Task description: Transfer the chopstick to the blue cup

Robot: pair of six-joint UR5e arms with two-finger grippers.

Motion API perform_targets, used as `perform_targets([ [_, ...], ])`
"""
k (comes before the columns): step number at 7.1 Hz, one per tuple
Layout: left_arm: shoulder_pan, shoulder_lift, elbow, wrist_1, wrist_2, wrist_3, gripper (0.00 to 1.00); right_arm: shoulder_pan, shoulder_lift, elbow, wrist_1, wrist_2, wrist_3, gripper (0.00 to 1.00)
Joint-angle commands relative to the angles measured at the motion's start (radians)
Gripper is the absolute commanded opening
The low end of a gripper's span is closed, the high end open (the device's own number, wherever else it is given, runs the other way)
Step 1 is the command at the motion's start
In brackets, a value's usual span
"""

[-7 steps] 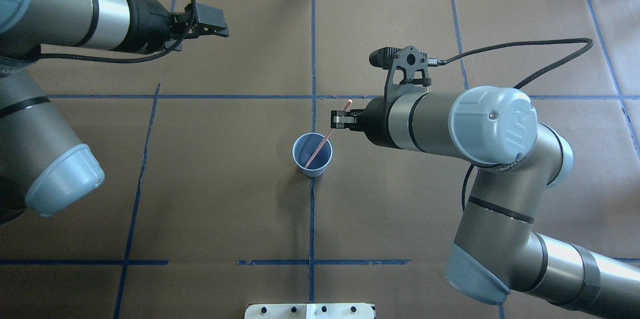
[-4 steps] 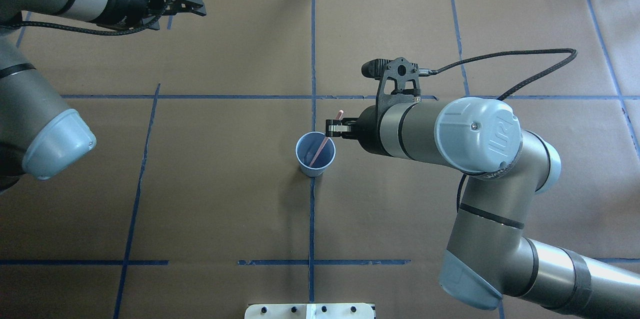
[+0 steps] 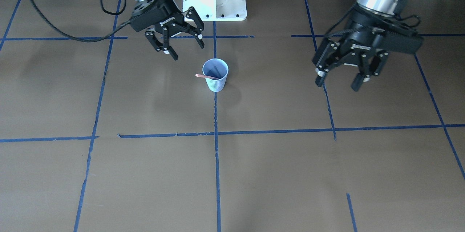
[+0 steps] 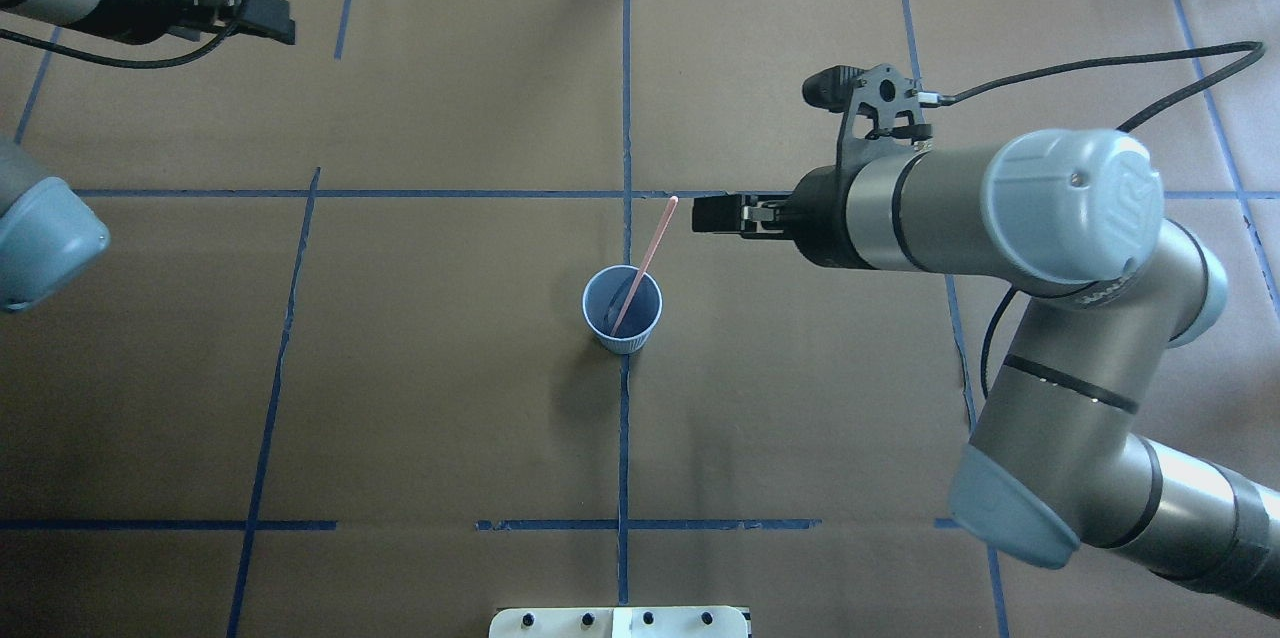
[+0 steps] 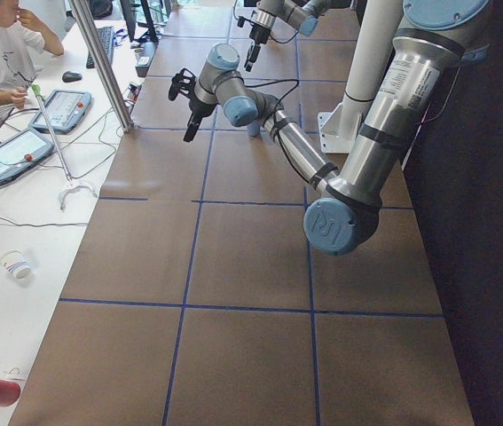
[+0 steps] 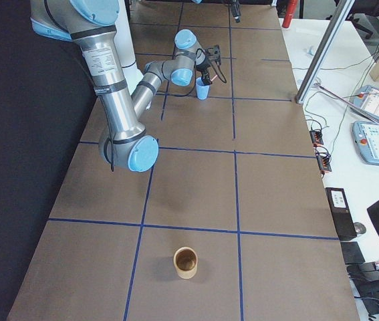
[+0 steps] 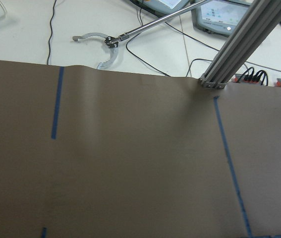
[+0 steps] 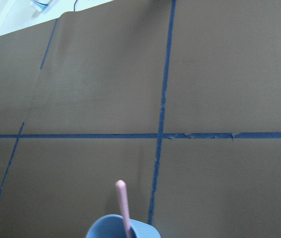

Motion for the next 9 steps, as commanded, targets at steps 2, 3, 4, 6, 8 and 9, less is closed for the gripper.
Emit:
perform_targets([
  [2, -0.264, 0.102, 0.208, 0.006, -0.267, 0.589, 1.00, 0.325, -0.240, 0.001, 0.008, 0.323, -0.263, 1.00],
  [3, -0.387, 0.103, 0.326, 0.022, -0.359, 0.793, 1.00, 0.452, -0.303, -0.023, -0.002, 0.401, -0.453, 1.00],
  [4, -0.450, 0.097, 0.395, 0.085, -0.418, 0.912, 1.00, 0.585, -0.333, -0.107, -0.004, 0.537, -0.597, 1.00],
  [6, -0.515, 0.095, 0.399, 0.288, -0.423, 1.028, 1.00, 0.799, -0.390, -0.262, -0.010, 0.694, -0.892, 1.00],
  [8, -0.520, 0.090, 0.378, 0.407, -0.422, 1.031, 1.00, 0.902, -0.399, -0.384, -0.088, 0.723, -1.132, 1.00],
  [9, -0.517, 0.089, 0.371, 0.432, -0.419, 1.028, 1.00, 0.948, -0.396, -0.399, -0.242, 0.712, -1.347, 1.00],
])
